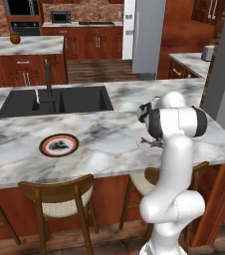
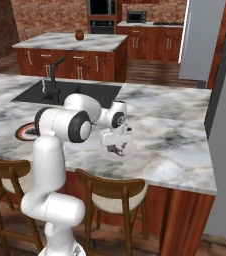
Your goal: Transport the fish and squash to the fridge. Place the fish on the rack containing meat and place the squash on the rack containing the vegetable, ensuring meats and vegetables are on different racks.
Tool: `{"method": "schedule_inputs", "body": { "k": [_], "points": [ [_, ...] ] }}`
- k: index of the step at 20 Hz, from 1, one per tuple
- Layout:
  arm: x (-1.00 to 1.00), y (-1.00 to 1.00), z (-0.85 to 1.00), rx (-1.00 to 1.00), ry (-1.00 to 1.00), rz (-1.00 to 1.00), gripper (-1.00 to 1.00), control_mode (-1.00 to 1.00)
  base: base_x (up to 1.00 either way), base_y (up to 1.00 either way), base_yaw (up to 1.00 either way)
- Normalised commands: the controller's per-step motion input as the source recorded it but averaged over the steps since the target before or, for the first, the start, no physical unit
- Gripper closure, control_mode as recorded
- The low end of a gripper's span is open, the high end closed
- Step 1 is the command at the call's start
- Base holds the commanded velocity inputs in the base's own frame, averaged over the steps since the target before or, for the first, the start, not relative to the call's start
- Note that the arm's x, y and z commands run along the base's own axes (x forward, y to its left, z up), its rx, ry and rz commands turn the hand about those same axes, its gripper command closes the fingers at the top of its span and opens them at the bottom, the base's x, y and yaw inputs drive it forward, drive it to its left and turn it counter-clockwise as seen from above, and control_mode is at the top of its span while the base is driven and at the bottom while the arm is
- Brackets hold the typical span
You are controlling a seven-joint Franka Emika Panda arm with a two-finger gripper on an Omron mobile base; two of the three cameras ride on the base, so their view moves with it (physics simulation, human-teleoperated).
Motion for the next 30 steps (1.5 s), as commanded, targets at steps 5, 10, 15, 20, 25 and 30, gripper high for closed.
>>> {"method": "schedule_inputs", "body": {
  "k": [5, 10, 15, 20, 25, 30],
  "points": [
    [0.00, 0.00, -0.20, 0.00, 0.12, 0.00, -1.00, -1.00, 0.00, 0.00, 0.00],
    [0.00, 0.00, -0.25, 0.00, 0.13, 0.00, -1.00, -1.00, 0.00, 0.00, 0.00],
    [-0.03, 0.15, -0.29, 0.00, 0.13, 0.00, -1.00, -1.00, 0.00, 0.00, 0.00],
    [0.00, 0.18, 0.00, 0.00, 0.00, 0.00, -1.00, -1.00, 0.00, 0.00, 0.00],
    [-0.03, 0.14, 0.00, 0.00, 0.00, 0.00, -1.00, -1.00, 0.00, 0.00, 0.00],
    [-0.25, 0.07, -0.32, 0.00, 0.02, 0.00, -1.00, -1.00, 0.00, 0.00, 0.00]
  ]
}}
